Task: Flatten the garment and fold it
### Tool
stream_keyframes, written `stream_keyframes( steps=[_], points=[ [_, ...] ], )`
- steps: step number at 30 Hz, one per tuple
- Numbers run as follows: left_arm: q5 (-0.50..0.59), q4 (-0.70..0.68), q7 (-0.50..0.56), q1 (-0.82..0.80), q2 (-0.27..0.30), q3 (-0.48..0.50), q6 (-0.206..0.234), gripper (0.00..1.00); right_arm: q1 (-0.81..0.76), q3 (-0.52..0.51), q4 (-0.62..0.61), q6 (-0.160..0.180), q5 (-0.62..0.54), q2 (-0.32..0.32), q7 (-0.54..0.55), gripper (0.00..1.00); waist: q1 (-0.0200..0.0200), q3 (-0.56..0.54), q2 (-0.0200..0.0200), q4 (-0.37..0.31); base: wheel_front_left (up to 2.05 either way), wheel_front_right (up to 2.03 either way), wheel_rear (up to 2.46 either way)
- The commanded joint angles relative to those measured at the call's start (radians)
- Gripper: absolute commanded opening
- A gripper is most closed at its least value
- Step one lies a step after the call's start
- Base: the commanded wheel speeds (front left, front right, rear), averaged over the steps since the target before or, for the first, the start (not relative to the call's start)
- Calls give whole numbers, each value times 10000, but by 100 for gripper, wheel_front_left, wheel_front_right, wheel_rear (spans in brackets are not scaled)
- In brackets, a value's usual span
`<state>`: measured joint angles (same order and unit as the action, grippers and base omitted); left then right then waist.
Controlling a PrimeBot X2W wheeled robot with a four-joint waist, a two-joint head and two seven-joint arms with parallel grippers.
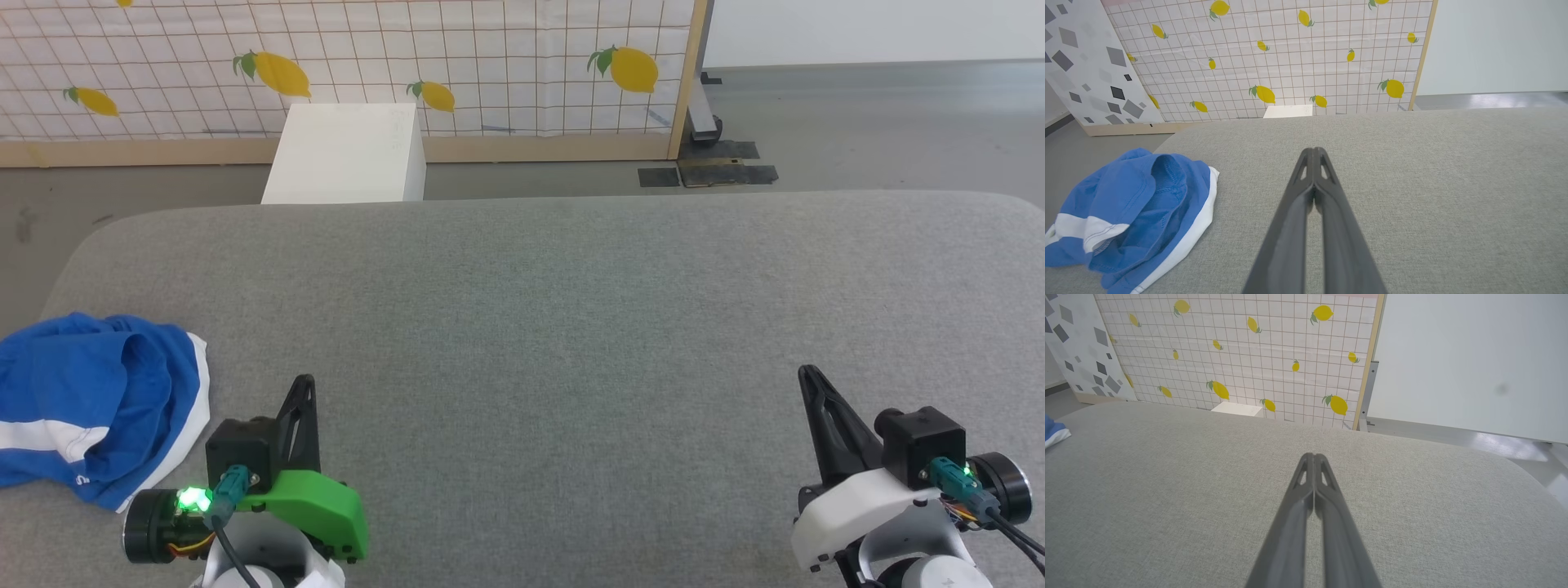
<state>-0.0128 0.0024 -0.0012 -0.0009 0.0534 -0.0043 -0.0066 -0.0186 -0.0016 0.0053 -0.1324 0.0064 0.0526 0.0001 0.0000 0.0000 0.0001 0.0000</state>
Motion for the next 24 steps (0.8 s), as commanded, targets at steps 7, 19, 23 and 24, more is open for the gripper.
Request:
stream_keyframes(
  steps=[7,19,23,24],
  points=[
    [128,-24,12,9,-32,43,66,0,186,16,-53,17,-64,-24,-1,0,0,0,-1,0,0,0,0],
    [128,-24,12,9,-32,43,66,0,186,16,-53,17,-64,-24,-1,0,0,0,-1,0,0,0,0],
    [128,-24,12,9,-32,43,66,0,186,16,-53,17,-64,-24,-1,0,0,0,-1,0,0,0,0],
    [128,-24,12,9,-32,43,66,0,186,16,-53,17,-64,-24,-1,0,0,0,-1,0,0,0,0]
  ],
)
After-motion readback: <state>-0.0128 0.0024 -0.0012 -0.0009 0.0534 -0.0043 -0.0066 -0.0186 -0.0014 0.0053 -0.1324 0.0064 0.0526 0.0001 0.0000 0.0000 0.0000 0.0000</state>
